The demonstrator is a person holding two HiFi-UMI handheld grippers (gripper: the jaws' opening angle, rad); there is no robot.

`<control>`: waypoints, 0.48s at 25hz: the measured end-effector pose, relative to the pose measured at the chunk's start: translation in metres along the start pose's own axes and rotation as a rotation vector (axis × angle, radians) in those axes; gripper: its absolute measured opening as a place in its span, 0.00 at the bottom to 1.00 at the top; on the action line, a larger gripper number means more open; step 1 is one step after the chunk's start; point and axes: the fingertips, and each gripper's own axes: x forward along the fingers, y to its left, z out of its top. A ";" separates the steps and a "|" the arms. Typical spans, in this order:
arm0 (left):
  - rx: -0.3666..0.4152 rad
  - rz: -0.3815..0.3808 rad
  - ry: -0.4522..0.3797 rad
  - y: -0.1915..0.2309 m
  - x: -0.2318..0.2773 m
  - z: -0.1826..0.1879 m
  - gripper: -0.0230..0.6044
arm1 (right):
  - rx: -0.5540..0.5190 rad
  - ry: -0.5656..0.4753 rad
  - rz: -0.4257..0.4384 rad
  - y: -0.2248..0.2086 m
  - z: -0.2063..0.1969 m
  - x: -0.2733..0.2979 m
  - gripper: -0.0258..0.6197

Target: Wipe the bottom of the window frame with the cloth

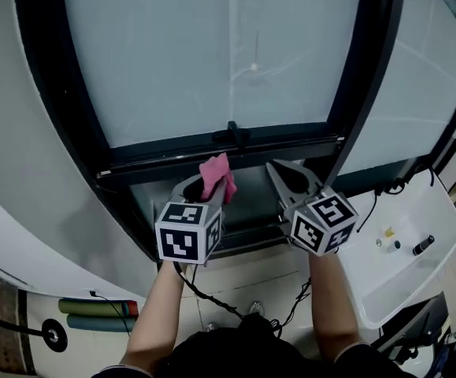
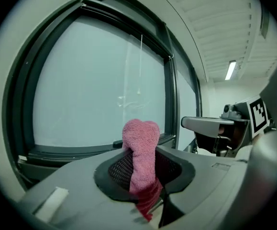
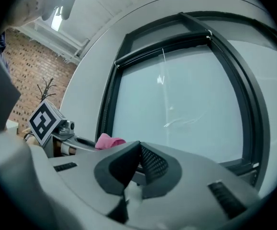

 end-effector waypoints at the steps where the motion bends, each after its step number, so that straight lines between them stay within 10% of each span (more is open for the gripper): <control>1: -0.004 0.012 -0.002 0.007 -0.008 -0.001 0.22 | 0.007 -0.006 0.012 0.009 0.001 0.005 0.05; 12: -0.041 0.047 0.006 0.039 -0.057 -0.022 0.22 | 0.078 -0.015 0.053 0.077 -0.010 0.021 0.05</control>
